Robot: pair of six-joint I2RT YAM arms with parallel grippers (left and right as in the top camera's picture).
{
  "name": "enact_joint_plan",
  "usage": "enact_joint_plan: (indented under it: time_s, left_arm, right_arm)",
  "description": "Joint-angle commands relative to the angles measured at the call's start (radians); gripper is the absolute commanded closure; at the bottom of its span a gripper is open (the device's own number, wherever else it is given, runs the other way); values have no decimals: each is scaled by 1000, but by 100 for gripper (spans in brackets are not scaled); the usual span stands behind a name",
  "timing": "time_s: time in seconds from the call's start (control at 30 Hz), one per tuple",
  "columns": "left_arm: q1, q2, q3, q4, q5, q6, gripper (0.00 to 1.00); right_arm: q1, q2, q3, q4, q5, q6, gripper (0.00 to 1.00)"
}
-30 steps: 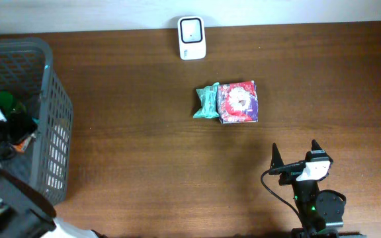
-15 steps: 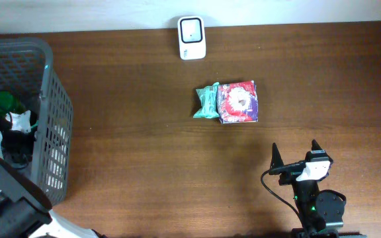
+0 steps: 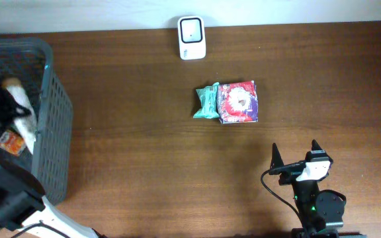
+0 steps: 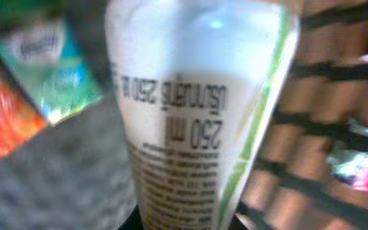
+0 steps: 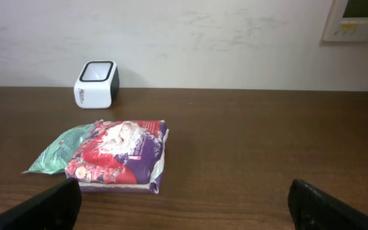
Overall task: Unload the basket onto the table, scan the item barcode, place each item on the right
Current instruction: 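Grasp the white tube in the basket with the left gripper, then carry the white tube to the scanner and lay it left of the green pack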
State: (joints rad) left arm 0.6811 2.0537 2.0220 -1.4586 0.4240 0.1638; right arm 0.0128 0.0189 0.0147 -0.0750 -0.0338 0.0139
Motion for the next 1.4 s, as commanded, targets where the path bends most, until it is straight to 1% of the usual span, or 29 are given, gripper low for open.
enact_joint_plan:
  time_s: [0.0, 0.1, 0.17, 0.2, 0.23, 0.3, 0.33, 0.37, 0.4, 0.43, 0.47, 0.5, 0.53, 0.57, 0.6, 0.7, 0.8, 0.93, 0.97, 1.0, 1.03, 1.13, 1.17, 1.2, 1.23, 1.27, 1.3, 1.33, 1.37]
  left_arm:
    - [2, -23, 369, -122, 246, -7, 100]
    - [2, -23, 690, -203, 446, -7, 100]
    - [2, -23, 829, -212, 552, -16, 100]
    - [2, -23, 875, -215, 613, -21, 100]
    - [-16, -24, 933, -229, 747, -24, 100]
    - [-82, -28, 940, -229, 768, -71, 100]
    - [-167, -27, 940, -229, 761, -71, 100]
    - [-229, -27, 940, -229, 727, -71, 100]
    - [-304, -27, 940, -229, 645, -71, 100]
    - [-410, -24, 940, -229, 434, -114, 100]
    - [-559, -16, 937, -229, 140, -245, 100]
    - [-672, -5, 937, -229, -57, -309, 100]
    - [-744, 9, 937, -229, -196, -358, 100]
    - [-858, 43, 929, -229, -414, -442, 100]
    - [-932, 74, 907, -229, -477, -480, 100]
    - [-1079, 172, 736, -226, -478, -556, 100]
    - [-1154, 275, 518, -168, -476, -565, 100]
    - [-1225, 320, 212, 112, -473, -572, 100]
    - [-1230, 320, 147, 191, -474, -610, 100]
    - [-1230, 320, 113, 230, -480, -650, 100]
    - [-1228, 320, 93, 269, -498, -654, 100]
    - [-1228, 320, 87, 278, -557, -680, 98]
    - [-1228, 320, 87, 278, -557, -682, 95]
    - [-1228, 320, 87, 278, -560, -691, 88]
    - [-1228, 320, 87, 277, -560, -690, 71]
    - [-1226, 319, 89, 276, -560, -690, 50]
    - [-1217, 319, 116, 254, -560, -690, 36]
    - [-1206, 318, 171, 207, -560, -690, 18]
    - [-1192, 317, 254, 142, -560, -687, 18]
  right_arm:
    - [0, -6, -9, -3, 1, -6, 1]
    - [0, -6, -9, -3, 1, -6, 1]
    - [0, -6, -9, -3, 1, -6, 1]
    - [0, -6, -9, -3, 1, -6, 2]
    - [0, -6, -9, -3, 1, -6, 2]
    - [0, -6, -9, -3, 1, -6, 2]
    - [0, -6, -9, -3, 1, -6, 1]
    - [0, -6, -9, -3, 1, -6, 1]
    - [0, -6, -9, -3, 1, -6, 2]
    - [0, -6, -9, -3, 1, -6, 1]
    - [0, -6, -9, -3, 1, -6, 1]
    - [0, -6, -9, -3, 1, -6, 1]
    - [0, -6, -9, -3, 1, -6, 2]
    - [0, -6, -9, -3, 1, -6, 2]
    - [0, -6, -9, -3, 1, -6, 1]
    - [0, -6, -9, -3, 1, -6, 1]
    - [0, -6, -9, -3, 1, -6, 2]
    - [0, -6, -9, -3, 1, -6, 1]
    - [0, -6, -9, -3, 1, -6, 1]
    - [0, -6, -9, -3, 1, -6, 2]
    - [0, -6, -9, -3, 1, -6, 2]
    - [0, -6, -9, -3, 1, -6, 2]
    - [0, -6, -9, -3, 1, -6, 1]
    - [0, -6, -9, -3, 1, -6, 1]
    - [0, -6, -9, -3, 1, -6, 1]
    - [0, -6, -9, -3, 1, -6, 2]
    - [0, -6, -9, -3, 1, -6, 2]
    - [0, -6, -9, -3, 1, -6, 1]
    - [0, -6, -9, -3, 1, -6, 2]
